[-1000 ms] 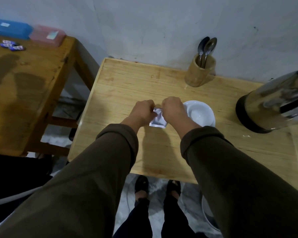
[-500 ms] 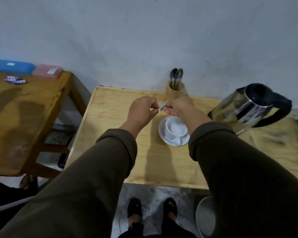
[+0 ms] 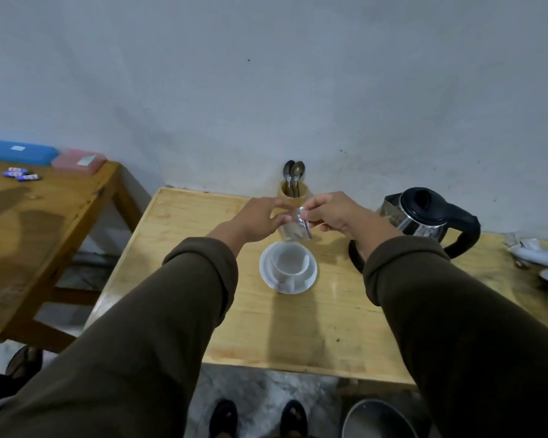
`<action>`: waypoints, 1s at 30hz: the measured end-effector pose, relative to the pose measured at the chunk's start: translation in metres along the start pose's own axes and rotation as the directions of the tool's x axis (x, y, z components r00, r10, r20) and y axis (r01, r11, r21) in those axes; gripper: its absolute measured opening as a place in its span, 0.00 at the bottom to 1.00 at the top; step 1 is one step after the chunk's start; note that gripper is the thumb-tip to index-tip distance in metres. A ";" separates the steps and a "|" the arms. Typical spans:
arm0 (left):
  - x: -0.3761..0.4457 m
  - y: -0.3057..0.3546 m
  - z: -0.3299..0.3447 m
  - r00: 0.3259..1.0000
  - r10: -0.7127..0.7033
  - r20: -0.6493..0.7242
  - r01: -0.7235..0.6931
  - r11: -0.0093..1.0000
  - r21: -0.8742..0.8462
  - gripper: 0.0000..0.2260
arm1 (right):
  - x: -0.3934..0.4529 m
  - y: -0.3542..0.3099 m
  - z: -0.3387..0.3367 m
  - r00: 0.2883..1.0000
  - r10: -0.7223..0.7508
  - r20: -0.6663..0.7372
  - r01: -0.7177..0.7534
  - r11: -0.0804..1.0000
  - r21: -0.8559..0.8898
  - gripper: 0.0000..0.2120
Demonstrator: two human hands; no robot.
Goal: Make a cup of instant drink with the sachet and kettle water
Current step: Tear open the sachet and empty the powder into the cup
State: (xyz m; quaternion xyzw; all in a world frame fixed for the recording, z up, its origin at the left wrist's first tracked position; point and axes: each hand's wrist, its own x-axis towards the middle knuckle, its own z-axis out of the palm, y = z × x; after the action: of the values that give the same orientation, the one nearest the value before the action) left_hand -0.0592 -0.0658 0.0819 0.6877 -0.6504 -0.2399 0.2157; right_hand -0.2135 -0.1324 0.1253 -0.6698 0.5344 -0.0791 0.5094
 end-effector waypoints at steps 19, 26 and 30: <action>0.029 0.041 0.017 0.971 -0.229 -0.075 0.175 0.886 -0.430 0.11 | 0.008 0.012 -0.023 0.940 -0.268 -0.211 0.243 0.960 -0.140 0.12; 0.033 0.048 0.008 0.954 -0.299 0.020 0.234 0.701 -0.673 0.11 | 0.009 0.002 -0.020 0.850 -0.446 -0.279 0.358 0.879 -0.315 0.01; 0.033 0.050 0.002 0.945 -0.321 0.059 0.260 0.629 -0.732 0.12 | 0.010 -0.002 -0.015 0.807 -0.512 -0.294 0.408 0.843 -0.350 0.01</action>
State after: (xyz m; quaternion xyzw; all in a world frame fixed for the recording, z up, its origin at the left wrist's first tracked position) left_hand -0.0982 -0.1012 0.1090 0.6478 -0.3718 -0.4844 0.4554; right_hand -0.2180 -0.1492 0.1294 -0.8150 0.4475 -0.2547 0.2659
